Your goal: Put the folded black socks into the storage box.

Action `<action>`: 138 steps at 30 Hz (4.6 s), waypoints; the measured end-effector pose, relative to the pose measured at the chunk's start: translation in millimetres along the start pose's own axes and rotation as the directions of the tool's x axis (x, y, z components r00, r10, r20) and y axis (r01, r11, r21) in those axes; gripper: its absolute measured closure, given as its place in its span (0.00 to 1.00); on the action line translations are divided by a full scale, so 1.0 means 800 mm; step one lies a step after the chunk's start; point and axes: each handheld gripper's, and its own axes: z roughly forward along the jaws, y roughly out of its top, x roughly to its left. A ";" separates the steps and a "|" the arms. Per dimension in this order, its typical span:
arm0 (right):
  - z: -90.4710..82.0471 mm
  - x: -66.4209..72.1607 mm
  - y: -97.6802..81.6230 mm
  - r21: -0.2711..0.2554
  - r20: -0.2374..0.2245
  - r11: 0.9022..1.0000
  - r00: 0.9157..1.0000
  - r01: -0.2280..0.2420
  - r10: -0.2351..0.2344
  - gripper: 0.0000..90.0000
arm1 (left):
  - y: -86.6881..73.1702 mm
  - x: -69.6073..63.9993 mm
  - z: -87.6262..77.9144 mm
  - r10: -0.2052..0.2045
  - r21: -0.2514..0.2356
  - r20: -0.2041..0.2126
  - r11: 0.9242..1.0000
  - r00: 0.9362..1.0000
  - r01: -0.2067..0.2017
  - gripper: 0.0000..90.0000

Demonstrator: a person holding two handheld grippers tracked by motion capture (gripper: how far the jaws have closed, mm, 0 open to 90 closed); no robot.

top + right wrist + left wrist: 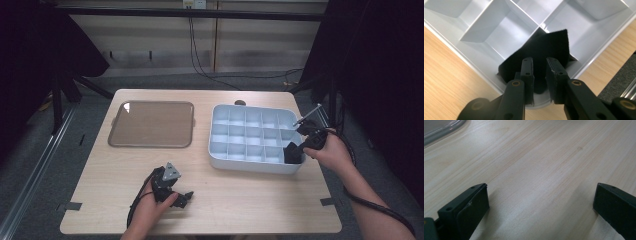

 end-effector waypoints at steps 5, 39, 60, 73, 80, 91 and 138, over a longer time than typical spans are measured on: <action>0.001 0.008 0.007 -0.007 0.011 1.000 1.000 0.013 -0.013 0.72 | 0.000 0.000 0.000 0.000 0.000 0.000 1.000 1.000 0.000 0.00; -0.010 0.041 0.007 -0.061 -0.050 0.995 0.995 0.080 -0.083 0.33 | 0.000 0.000 0.000 0.000 0.000 0.001 1.000 1.000 0.000 0.00; -0.016 0.065 0.003 -0.074 -0.081 0.989 0.988 0.129 -0.135 0.29 | 0.000 0.000 0.000 -0.003 -0.002 0.001 1.000 1.000 0.003 0.00; -0.014 0.081 0.005 -0.066 -0.093 0.984 0.980 0.168 -0.174 0.28 | 0.000 0.000 0.000 0.001 0.001 0.001 1.000 1.000 -0.001 0.00; -0.014 0.090 0.006 -0.066 -0.102 0.979 0.975 0.192 -0.198 0.26 | 0.000 0.000 0.000 0.000 0.001 0.001 1.000 1.000 0.000 0.00; -0.013 0.103 0.008 -0.072 -0.113 0.972 0.967 0.222 -0.229 0.25 | 0.000 0.000 0.000 0.000 0.000 0.001 1.000 1.000 0.000 0.00; 0.020 0.173 0.012 -0.097 -0.207 0.934 0.911 0.343 -0.356 0.20 | 0.000 0.000 0.000 -0.002 -0.002 0.001 1.000 1.000 0.002 0.00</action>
